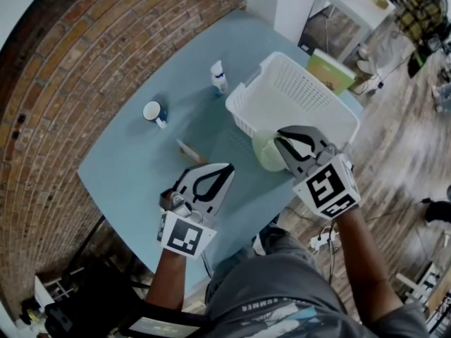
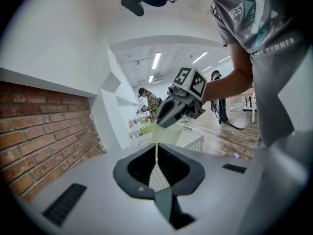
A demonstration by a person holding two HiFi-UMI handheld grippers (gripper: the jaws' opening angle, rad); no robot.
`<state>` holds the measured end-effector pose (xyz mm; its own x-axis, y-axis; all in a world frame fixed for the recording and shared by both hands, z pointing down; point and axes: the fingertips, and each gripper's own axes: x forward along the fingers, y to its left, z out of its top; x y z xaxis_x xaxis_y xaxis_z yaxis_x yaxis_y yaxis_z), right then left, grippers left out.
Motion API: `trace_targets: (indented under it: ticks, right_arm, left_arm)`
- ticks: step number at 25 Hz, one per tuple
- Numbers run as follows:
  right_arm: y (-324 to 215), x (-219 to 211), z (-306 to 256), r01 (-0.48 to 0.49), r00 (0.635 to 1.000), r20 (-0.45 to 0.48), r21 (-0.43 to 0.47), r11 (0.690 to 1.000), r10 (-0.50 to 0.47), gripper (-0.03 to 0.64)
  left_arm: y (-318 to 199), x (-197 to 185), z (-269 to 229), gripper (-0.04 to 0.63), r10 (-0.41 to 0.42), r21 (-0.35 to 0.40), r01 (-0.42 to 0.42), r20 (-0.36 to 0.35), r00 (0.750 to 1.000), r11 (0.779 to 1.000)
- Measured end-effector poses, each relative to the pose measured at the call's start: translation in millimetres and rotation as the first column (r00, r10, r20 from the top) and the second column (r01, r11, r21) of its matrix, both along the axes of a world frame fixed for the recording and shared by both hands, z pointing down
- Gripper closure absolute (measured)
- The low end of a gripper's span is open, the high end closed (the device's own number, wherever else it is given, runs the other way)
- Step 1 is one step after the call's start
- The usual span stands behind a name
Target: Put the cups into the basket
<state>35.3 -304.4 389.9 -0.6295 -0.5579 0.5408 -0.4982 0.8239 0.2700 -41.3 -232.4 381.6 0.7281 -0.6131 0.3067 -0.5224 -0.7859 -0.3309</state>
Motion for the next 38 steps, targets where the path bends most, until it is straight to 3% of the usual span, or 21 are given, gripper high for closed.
trace_targets:
  ticks: [21, 38]
  right_arm:
    - [-37, 53, -31, -0.095, 0.995, 0.012, 0.074, 0.993, 0.094, 0.584]
    - [-68, 85, -11, -0.152, 0.988, -0.013, 0.058, 0.987, 0.153, 0.584]
  left_arm:
    - [5, 12, 2, 0.581, 0.004, -0.009, -0.004, 0.004, 1.0, 1.0]
    - [5, 16, 6, 0.581, -0.008, -0.021, 0.008, 0.012, 1.0, 1.0]
